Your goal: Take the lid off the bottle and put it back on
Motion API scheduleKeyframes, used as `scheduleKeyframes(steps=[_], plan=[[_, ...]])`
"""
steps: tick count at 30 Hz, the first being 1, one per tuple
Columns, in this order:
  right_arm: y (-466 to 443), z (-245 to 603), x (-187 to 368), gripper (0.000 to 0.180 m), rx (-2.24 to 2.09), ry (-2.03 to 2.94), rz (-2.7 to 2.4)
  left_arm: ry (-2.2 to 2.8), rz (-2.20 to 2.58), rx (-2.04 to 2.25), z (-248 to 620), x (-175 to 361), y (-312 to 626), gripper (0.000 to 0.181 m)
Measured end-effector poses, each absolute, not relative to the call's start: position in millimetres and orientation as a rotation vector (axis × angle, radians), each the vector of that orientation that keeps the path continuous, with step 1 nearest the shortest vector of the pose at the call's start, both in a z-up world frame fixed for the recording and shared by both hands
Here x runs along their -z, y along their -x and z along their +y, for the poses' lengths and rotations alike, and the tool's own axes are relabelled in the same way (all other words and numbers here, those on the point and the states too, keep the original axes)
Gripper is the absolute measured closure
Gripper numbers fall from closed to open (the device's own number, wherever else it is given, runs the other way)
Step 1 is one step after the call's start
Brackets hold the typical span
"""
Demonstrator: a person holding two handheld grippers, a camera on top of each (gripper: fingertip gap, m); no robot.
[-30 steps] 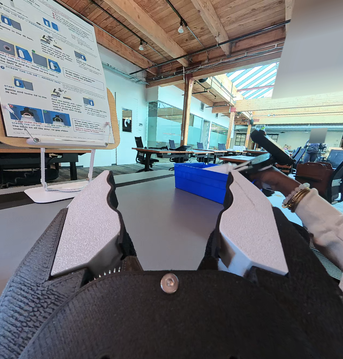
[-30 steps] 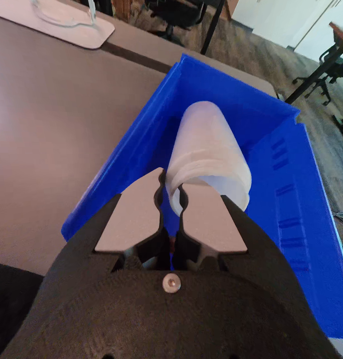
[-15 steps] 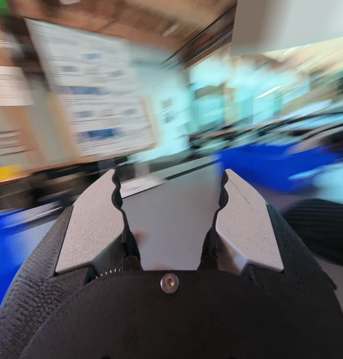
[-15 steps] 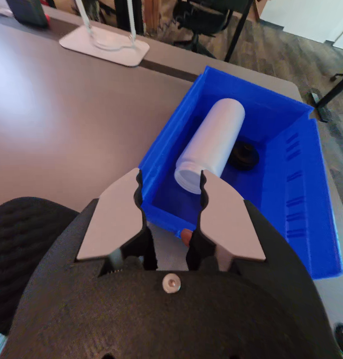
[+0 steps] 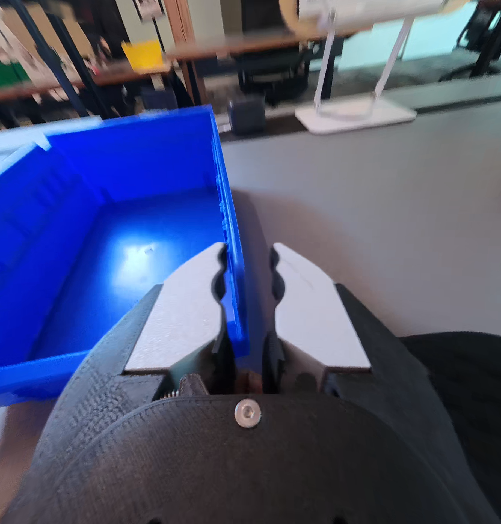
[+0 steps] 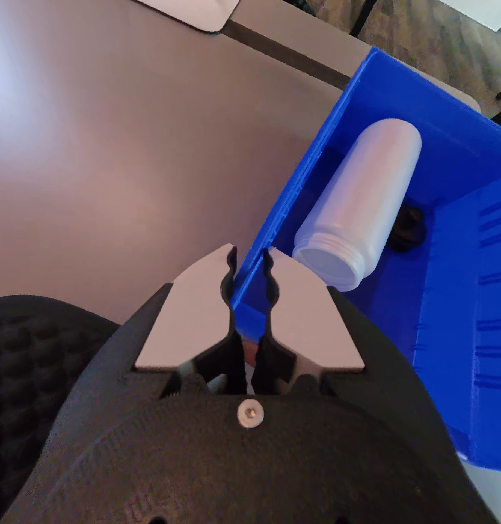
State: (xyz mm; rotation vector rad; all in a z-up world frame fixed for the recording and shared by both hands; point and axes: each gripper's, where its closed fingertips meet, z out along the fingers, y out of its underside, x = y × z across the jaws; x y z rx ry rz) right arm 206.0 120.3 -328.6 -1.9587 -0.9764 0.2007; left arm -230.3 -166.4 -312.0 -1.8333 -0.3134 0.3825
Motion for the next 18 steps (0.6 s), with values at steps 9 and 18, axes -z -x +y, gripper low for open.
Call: scheduleKeyframes(steps=[9, 18], plan=[[-136, 99, 328, 0.159, -0.257, 1.901, -1.060, 1.768, -0.338, -0.459, -168, 315, 239, 0.172], [-52, 63, 328, 0.157, -0.277, 1.792, -1.204, 1.750, -0.331, -0.522, -168, 315, 241, 0.174]])
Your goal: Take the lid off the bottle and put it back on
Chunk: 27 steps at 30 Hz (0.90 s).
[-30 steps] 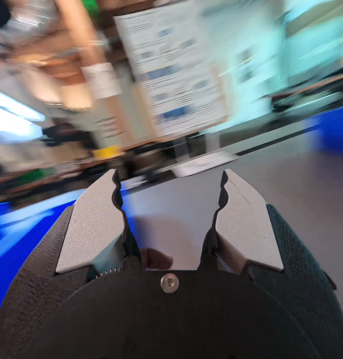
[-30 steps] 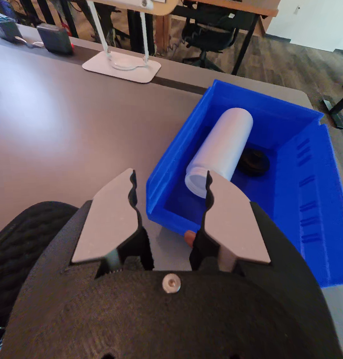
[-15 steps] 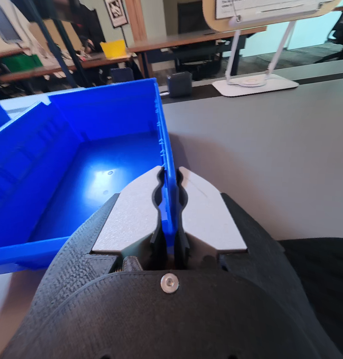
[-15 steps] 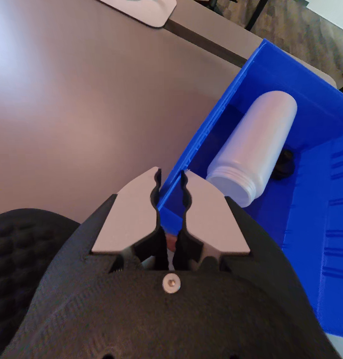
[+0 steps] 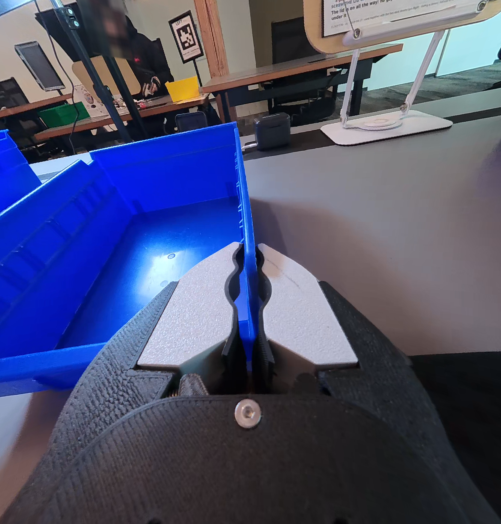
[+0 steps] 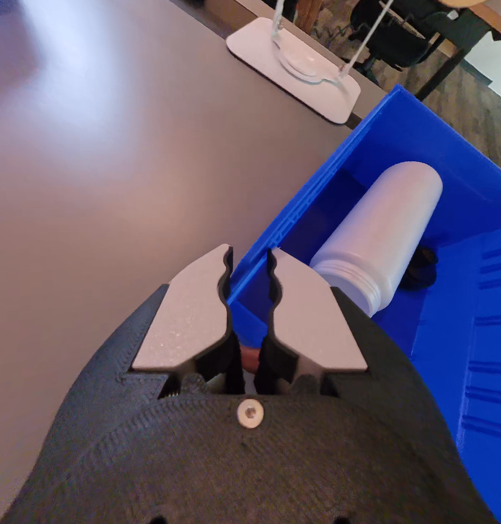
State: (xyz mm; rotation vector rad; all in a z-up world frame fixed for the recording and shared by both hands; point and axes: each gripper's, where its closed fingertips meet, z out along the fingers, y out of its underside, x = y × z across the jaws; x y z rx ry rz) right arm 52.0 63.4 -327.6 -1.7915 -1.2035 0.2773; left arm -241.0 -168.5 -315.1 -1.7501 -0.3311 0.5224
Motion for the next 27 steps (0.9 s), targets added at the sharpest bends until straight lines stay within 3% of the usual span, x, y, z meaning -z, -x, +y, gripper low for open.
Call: scheduleKeyframes(steps=[27], plan=[[196, -80, 326, 0.148, -0.530, 1.380, -1.584, 1.725, -0.260, -0.518, -166, 313, 232, 0.151]])
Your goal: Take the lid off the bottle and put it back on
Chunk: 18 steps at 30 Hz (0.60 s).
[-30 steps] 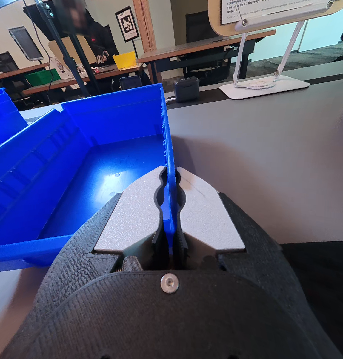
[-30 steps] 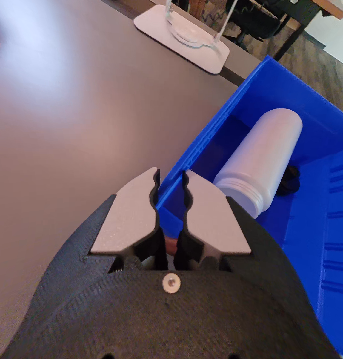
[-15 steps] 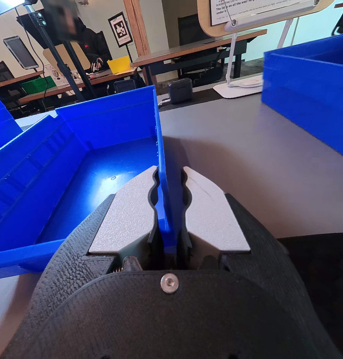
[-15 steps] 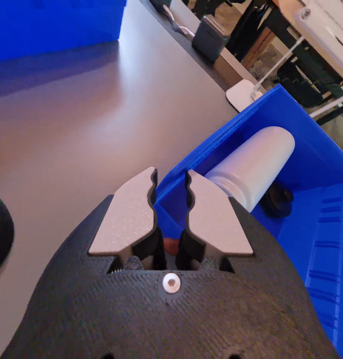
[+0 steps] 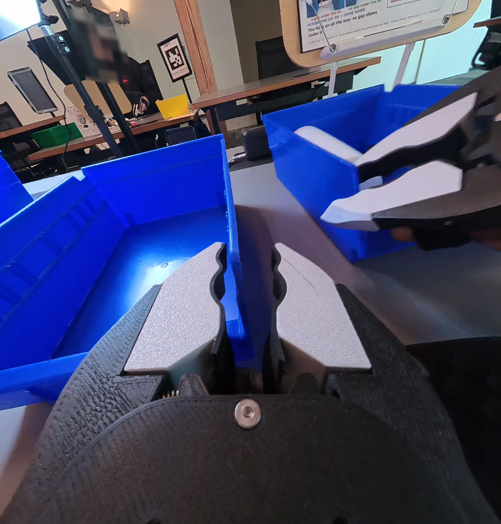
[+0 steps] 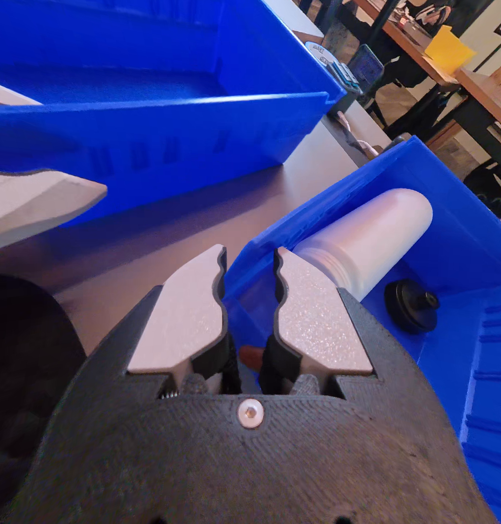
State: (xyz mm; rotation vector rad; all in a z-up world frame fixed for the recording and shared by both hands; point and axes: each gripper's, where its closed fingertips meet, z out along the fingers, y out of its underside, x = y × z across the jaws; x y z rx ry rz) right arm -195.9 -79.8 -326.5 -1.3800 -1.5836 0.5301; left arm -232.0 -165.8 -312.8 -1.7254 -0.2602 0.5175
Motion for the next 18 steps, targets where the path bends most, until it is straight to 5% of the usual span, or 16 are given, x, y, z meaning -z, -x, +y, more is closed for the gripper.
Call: scheduleKeyframes(steps=[7, 14, 18], plan=[[227, -114, 328, 0.137, -0.750, 1.219, -1.676, 1.618, -0.218, -0.319, -170, 295, 216, 0.131], [201, -151, 278, 0.131, -1.153, 1.152, -1.460, 1.165, -0.411, -0.323, -262, 213, 283, 0.121], [207, -188, 301, 0.120, -1.224, 1.226, -1.574, 1.363, -0.623, -0.557, -301, 256, 382, 0.099]])
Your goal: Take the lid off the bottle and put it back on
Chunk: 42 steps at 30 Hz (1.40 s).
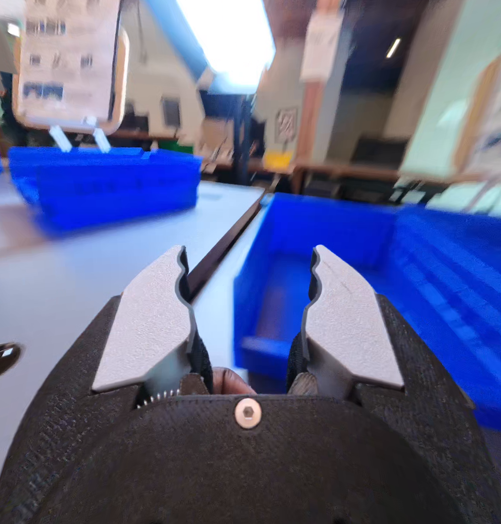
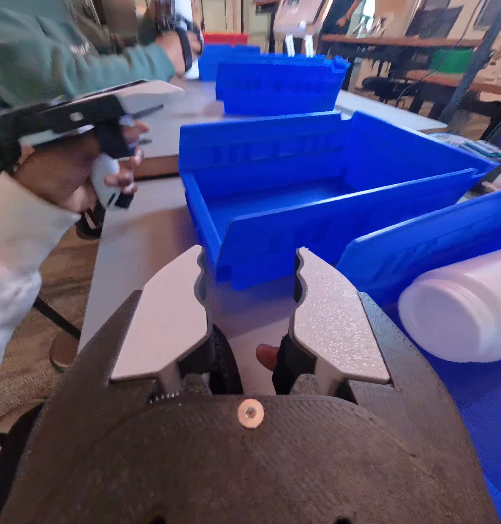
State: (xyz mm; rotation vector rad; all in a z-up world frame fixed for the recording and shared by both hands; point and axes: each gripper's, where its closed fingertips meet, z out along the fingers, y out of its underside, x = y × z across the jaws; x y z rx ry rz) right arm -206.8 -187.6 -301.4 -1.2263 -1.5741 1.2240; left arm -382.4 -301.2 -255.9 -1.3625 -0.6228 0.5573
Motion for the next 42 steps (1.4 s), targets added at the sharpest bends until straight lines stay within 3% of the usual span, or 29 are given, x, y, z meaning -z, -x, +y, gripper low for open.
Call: scheduleKeyframes(steps=[2, 4, 5, 6, 7, 8, 12, 17, 23, 29, 35, 42], plan=[[213, -191, 310, 0.115, -1.105, 1.218, -1.624, 1.568, -0.632, -0.581, -298, 293, 412, 0.099], [220, -195, 310, 0.115, -1.091, 1.233, -1.634, 1.719, -0.599, -0.490, -284, 318, 420, 0.112], [223, -198, 311, 0.116, -1.102, 1.261, -1.646, 1.775, -0.577, -0.434, -278, 325, 419, 0.122], [227, -199, 316, 0.116, -1.098, 1.295, -1.669, 1.810, -0.535, -0.390, -271, 328, 415, 0.155], [231, -200, 322, 0.118, -1.083, 1.326, -1.698, 1.822, -0.512, -0.376, -267, 329, 413, 0.172], [235, -201, 327, 0.122, -1.071, 1.348, -1.720, 1.822, -0.506, -0.395, -267, 329, 411, 0.175], [240, -182, 329, 0.142, -0.960, 1.361, -1.670, 1.739, -0.491, -0.561, -280, 317, 390, 0.176], [230, -175, 309, 0.155, -0.920, 1.197, -1.580, 1.425, -0.402, -0.870, -309, 258, 343, 0.176], [184, -169, 211, 0.157, -0.884, 0.898, -1.352, 1.104, -0.334, -0.882, -308, 159, 285, 0.175], [82, -106, 131, 0.163, -0.715, 0.806, -1.085, 0.931, -0.190, -0.696, -231, 97, 199, 0.172], [-46, -28, 103, 0.167, -0.467, 0.913, -0.854, 1.003, -0.075, -0.479, -115, 89, 105, 0.171], [-171, 50, 141, 0.170, -0.273, 1.201, -0.712, 1.283, 0.044, -0.223, 1, 141, 0, 0.169]])
